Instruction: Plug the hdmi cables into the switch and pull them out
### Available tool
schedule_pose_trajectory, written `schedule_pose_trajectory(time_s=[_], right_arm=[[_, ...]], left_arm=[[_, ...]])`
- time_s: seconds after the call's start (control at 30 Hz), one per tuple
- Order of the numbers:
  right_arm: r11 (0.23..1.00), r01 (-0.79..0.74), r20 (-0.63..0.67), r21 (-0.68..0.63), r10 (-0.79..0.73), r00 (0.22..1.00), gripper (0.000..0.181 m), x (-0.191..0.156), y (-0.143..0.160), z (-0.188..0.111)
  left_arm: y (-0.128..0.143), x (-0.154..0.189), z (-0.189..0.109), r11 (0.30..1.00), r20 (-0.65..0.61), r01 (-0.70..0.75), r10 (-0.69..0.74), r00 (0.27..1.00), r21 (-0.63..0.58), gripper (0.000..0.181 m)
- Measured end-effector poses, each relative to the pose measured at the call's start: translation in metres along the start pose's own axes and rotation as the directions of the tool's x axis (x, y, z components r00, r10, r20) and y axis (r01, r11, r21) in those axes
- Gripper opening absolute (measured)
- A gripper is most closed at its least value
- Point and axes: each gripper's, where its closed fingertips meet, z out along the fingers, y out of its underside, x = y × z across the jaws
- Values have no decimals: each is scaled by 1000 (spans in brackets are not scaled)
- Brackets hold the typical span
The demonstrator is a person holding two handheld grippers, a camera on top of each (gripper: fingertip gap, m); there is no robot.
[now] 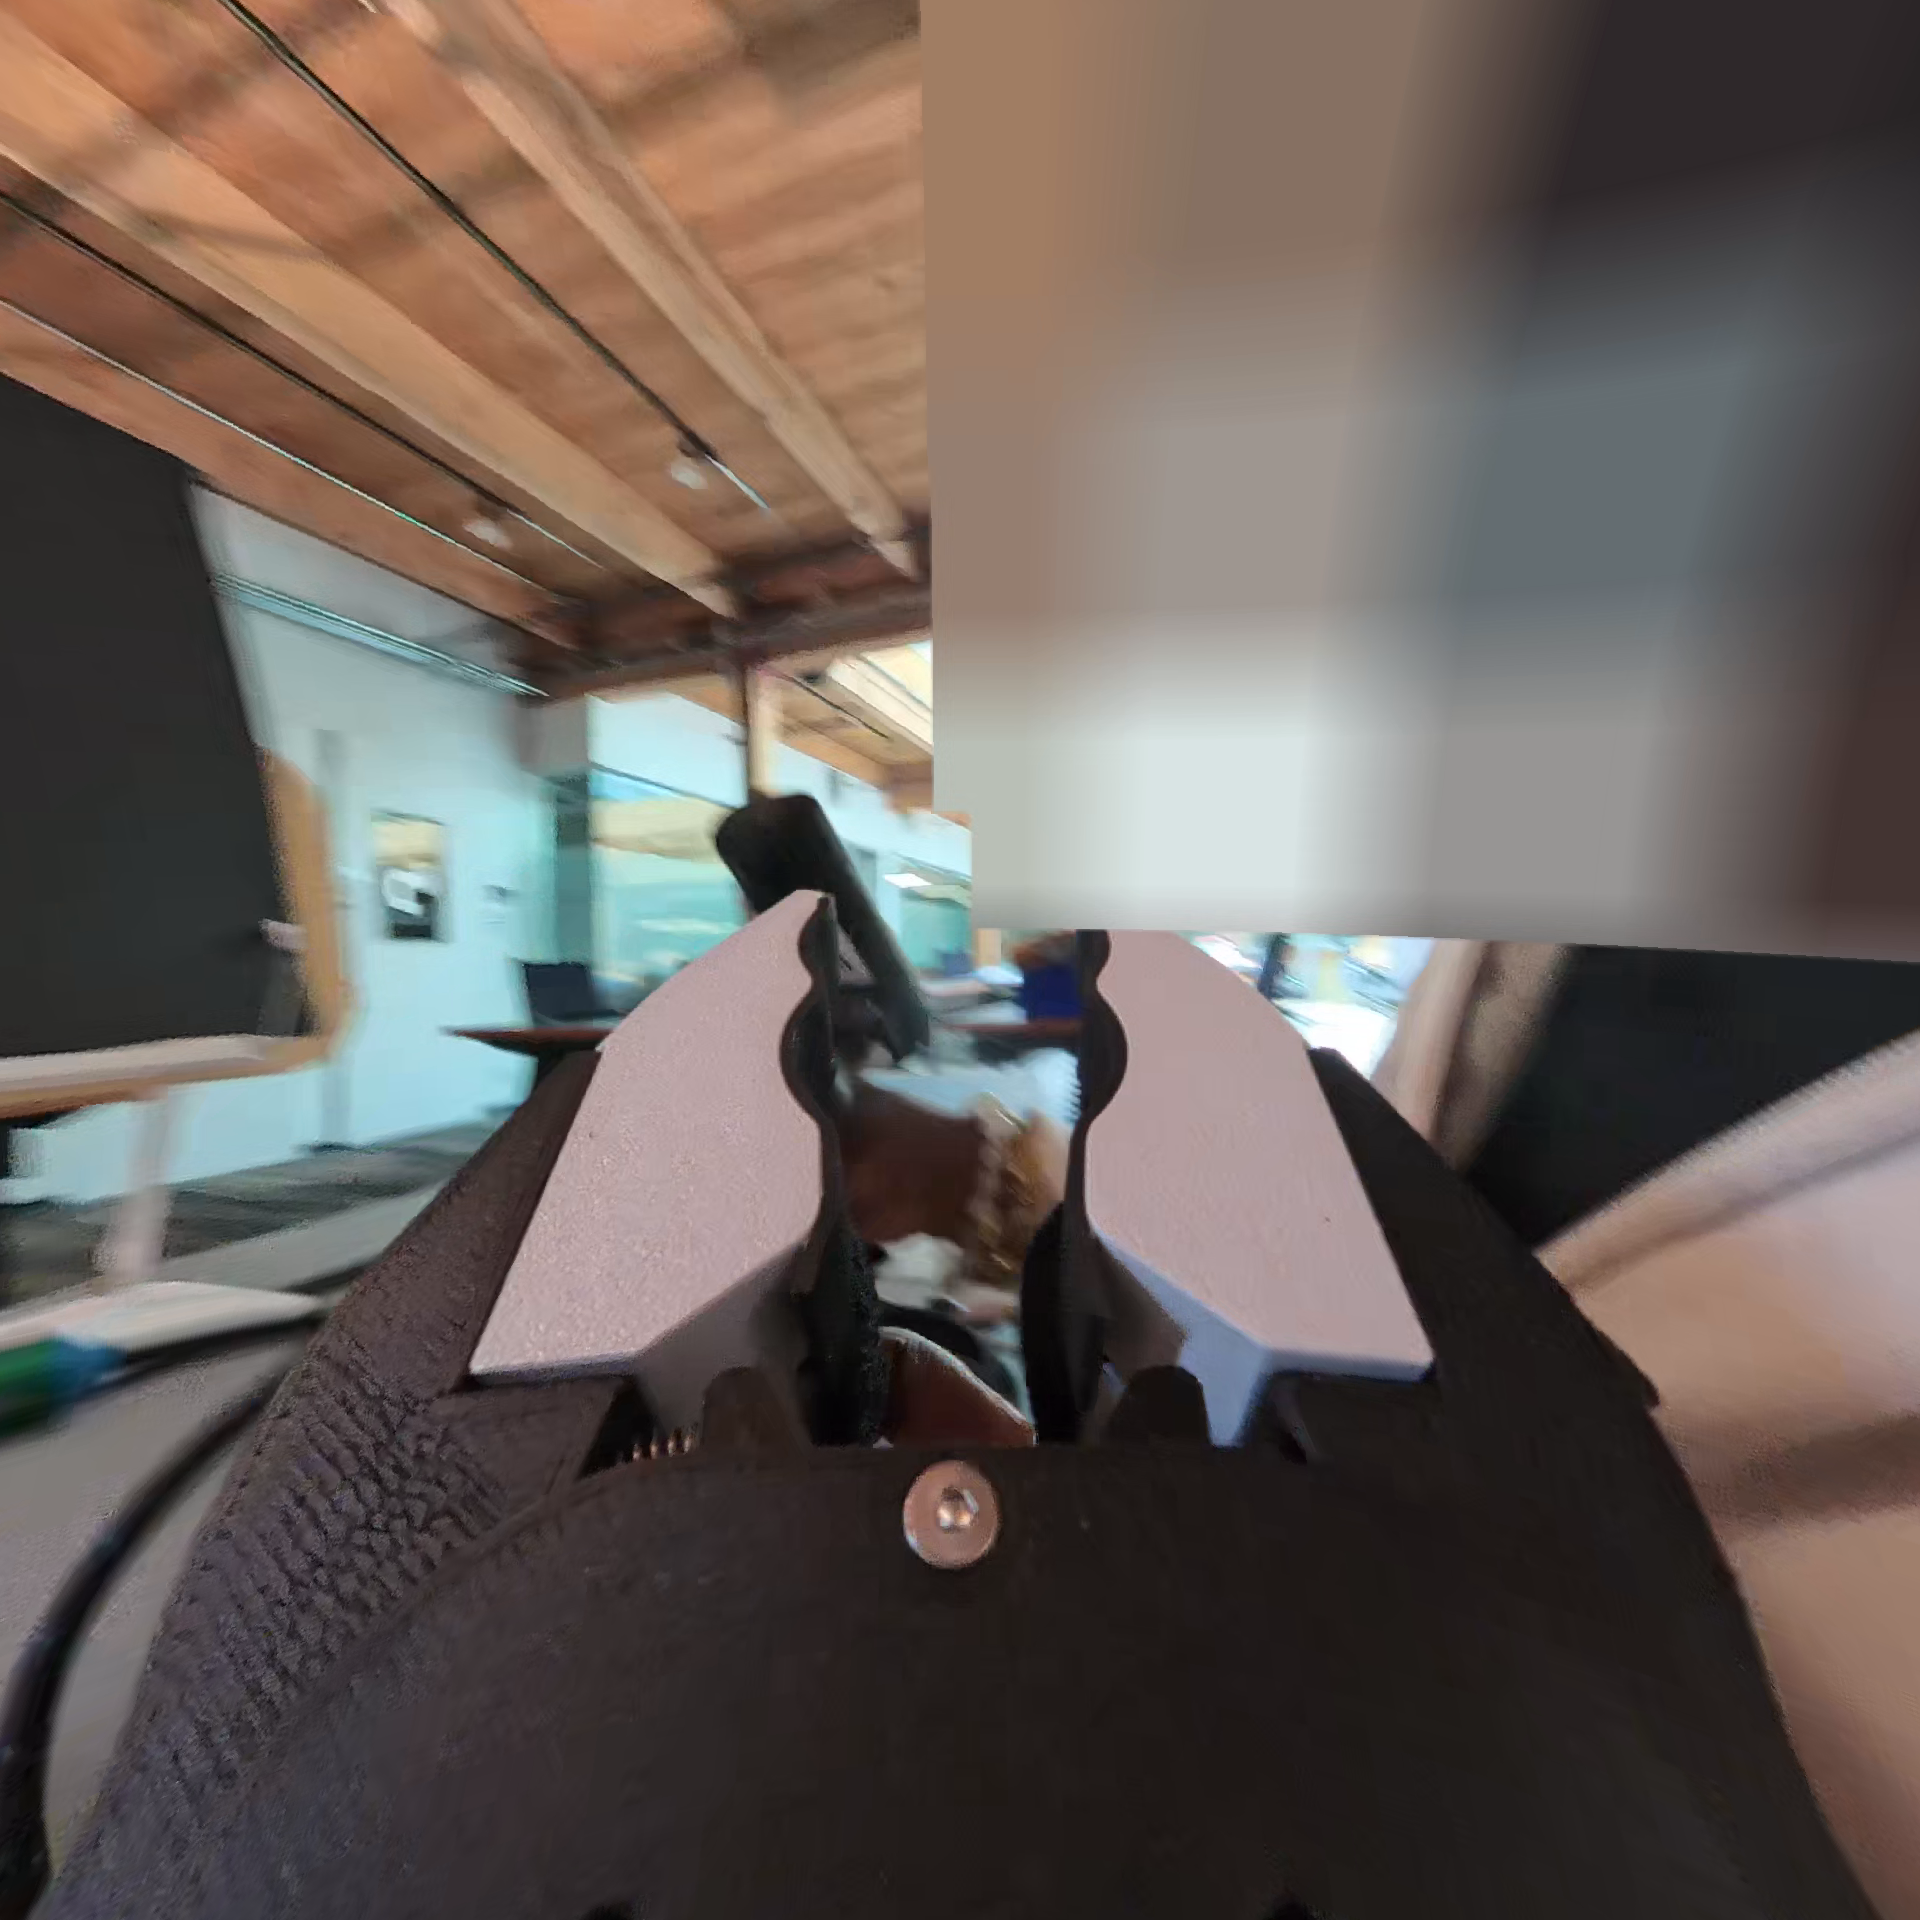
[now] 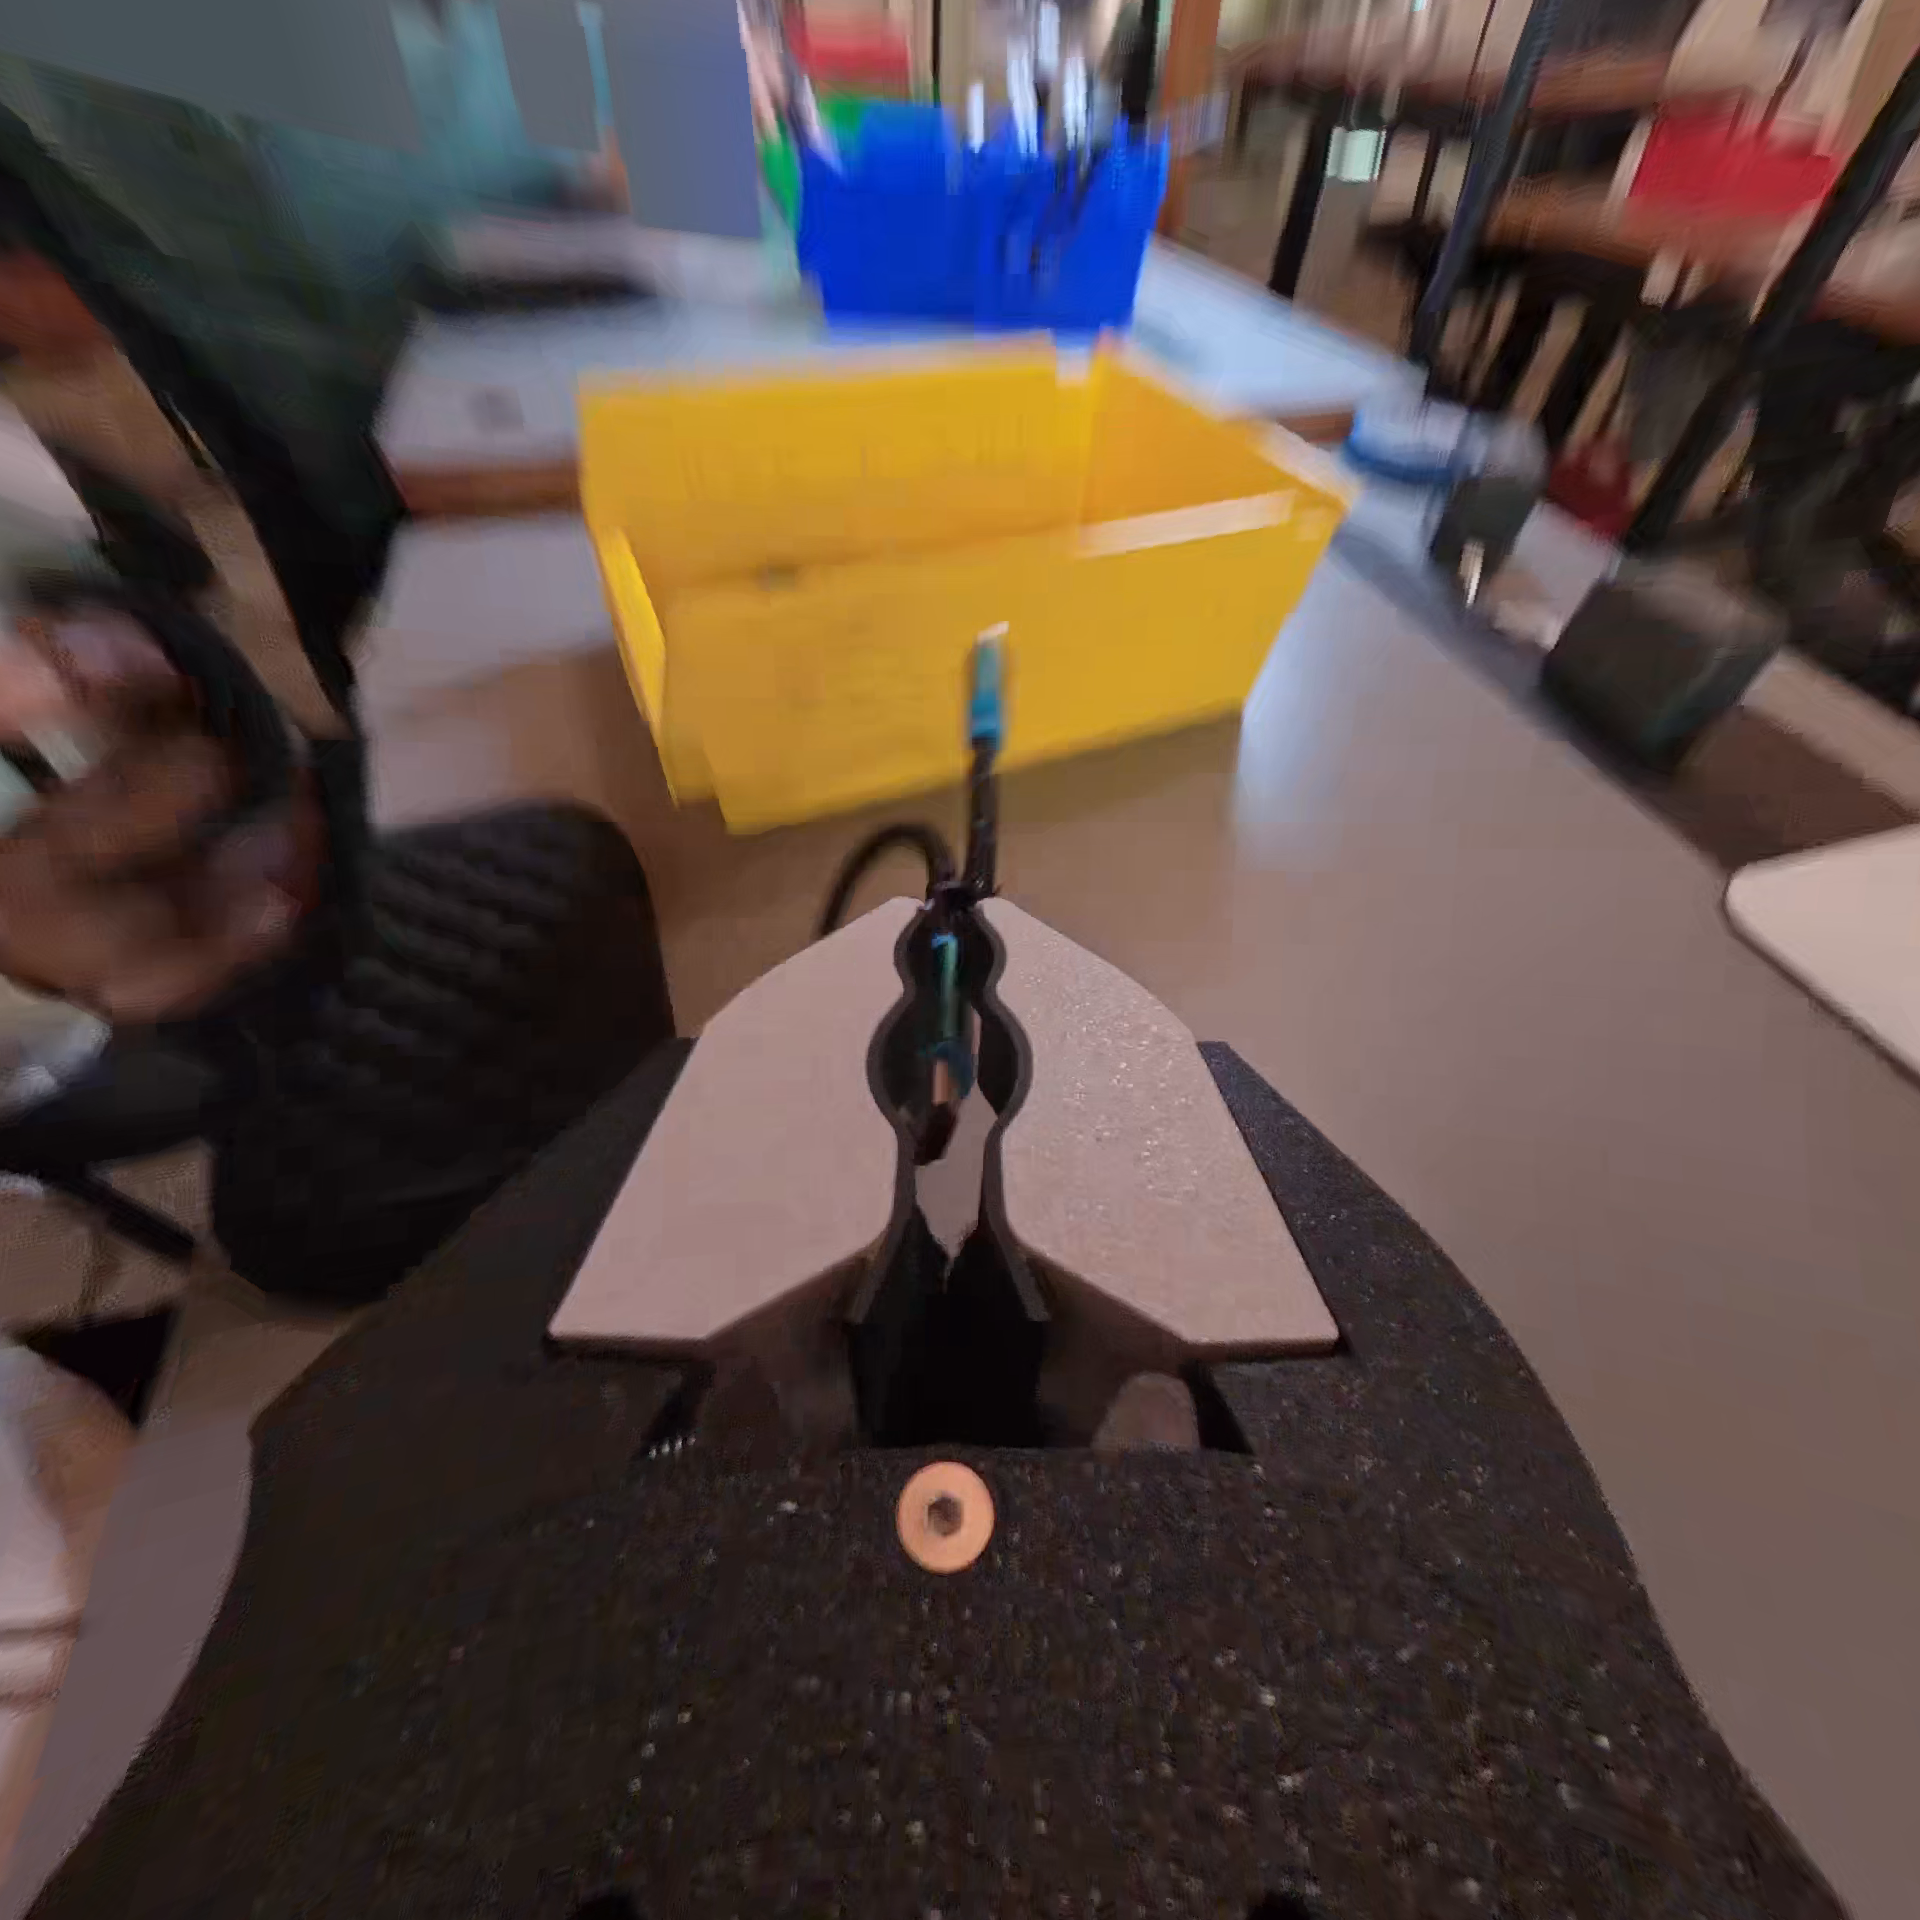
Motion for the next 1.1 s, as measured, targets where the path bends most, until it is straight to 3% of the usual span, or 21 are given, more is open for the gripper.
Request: schedule_pose_trajectory(time_s=[0.07, 0.2, 0.27, 0.33, 0.4, 0.47, 0.57, 0.7, 0.8, 0.83, 0.87, 0.9, 0.93, 0.97, 1.0, 1.03, 1.1], right_arm=[[992, -46, 20, 118, 44, 999, 0, 5, -21, -18], [987, 62, 33, -148, -58, 998, 4, 9, 19, -25], [951, 215, 56, -224, -208, 977, 34, 8, 32, -32], [887, 360, 182, -290, -318, 931, 67, -7, 47, -39], [808, 427, 284, -406, -333, 899, 74, -19, 70, -49], [729, 489, 342, -479, -358, 869, 68, -29, 91, -58], [660, 629, 369, -410, -511, 776, 52, -44, 107, -54], [531, 768, 325, -359, -700, 636, 60, -48, 113, -28], [375, 849, 360, -373, -785, 505, 16, -47, 120, -6], [359, 855, 342, -375, -803, 488, 16, -44, 117, 1], [389, 844, 346, -370, -785, 514, 15, -42, 115, 4], [508, 793, 324, -336, -729, 603, 14, -44, 103, 6], [681, 686, 295, -255, -621, 726, 14, -48, 83, 5], [838, 527, 293, -143, -473, 831, 14, -52, 57, 0], [940, 340, 319, -18, -317, 893, 14, -53, 28, -10], [982, 148, 373, 115, -181, 910, 13, -53, -1, -23], [919, -241, 570, 312, 21, 821, 13, -56, -51, -56]], left_arm=[[29, 17, 9, 989, -103, 63, -77, 992, -132, 43], [59, 24, 18, 975, -113, -12, -13, 994, -222, 43], [65, 19, 16, 964, -93, -31, 6, 996, -264, 43], [68, 17, 9, 951, -101, -61, 31, 994, -304, 43], [66, 11, 1, 941, -90, -94, 69, 994, -325, 43], [58, -1, -6, 940, -33, -108, 102, 994, -324, 43], [52, -17, -16, 940, 43, -112, 133, 990, -321, 43], [50, -18, -19, 938, 50, -128, 152, 987, -321, 43], [49, -7, -16, 934, -6, -154, 161, 987, -322, 43], [47, -5, -15, 933, -20, -165, 167, 986, -319, 43], [42, -3, -15, 935, -25, -175, 176, 984, -308, 44], [35, -3, -16, 940, -21, -184, 186, 982, -286, 44], [25, -5, -17, 949, -4, -192, 198, 980, -250, 44], [13, -8, -19, 960, 28, -195, 205, 978, -202, 44], [2, -14, -22, 972, 69, -186, 198, 978, -146, 44], [-7, -21, -26, 983, 113, -157, 168, 979, -96, 44], [-10, -39, -29, 999, 200, -38, 44, 979, -37, 43]])
